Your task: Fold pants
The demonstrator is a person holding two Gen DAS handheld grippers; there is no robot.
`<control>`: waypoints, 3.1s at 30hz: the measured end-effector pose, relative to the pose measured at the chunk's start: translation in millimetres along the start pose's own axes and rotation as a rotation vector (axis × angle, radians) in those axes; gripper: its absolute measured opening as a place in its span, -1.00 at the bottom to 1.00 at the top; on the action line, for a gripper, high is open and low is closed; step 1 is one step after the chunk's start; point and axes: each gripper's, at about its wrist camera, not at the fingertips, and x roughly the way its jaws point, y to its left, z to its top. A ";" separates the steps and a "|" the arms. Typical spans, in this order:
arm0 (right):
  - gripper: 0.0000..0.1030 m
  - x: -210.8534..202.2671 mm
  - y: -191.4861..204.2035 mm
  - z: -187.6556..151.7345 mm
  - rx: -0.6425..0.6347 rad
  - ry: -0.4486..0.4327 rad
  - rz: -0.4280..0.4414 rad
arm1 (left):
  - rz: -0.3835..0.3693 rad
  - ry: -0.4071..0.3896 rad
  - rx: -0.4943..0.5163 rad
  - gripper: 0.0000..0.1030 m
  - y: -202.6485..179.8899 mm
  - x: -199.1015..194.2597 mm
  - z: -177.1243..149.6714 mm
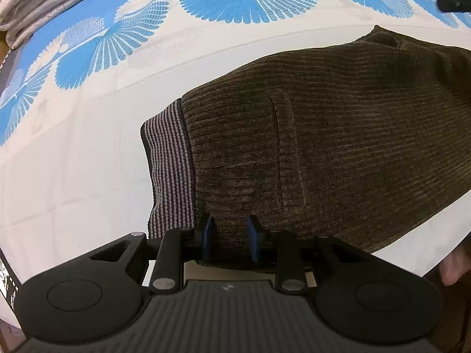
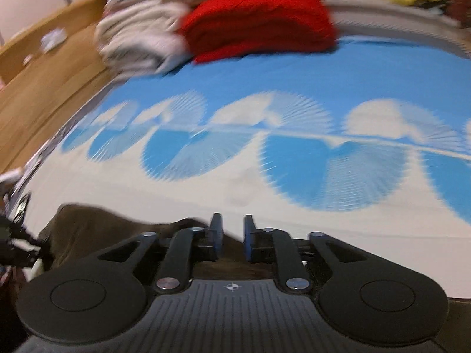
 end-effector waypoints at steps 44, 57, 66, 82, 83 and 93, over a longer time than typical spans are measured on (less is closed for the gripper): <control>-0.51 97.9 24.0 -6.8 -0.333 0.275 0.009 | -0.040 0.007 0.005 -0.43 6.7 -2.6 4.0; -0.88 104.1 32.6 -34.5 -0.554 0.296 0.001 | -0.023 0.020 0.013 -0.42 2.1 0.2 6.8; -1.00 89.2 -13.9 3.9 -0.286 0.112 -0.291 | -0.021 0.022 0.014 -0.42 2.7 -1.3 9.3; -0.96 41.0 -59.7 -51.3 -0.256 0.299 -0.143 | -0.085 -0.115 0.000 -0.36 -22.8 -35.3 37.6; -0.96 32.4 -71.9 -54.3 -0.217 0.292 -0.178 | -0.090 -0.123 0.005 -0.36 -27.6 -37.8 40.3; -0.70 -97.5 -200.1 -140.2 0.115 0.289 -0.652 | -0.132 -0.248 0.031 -0.36 -89.8 -65.7 76.8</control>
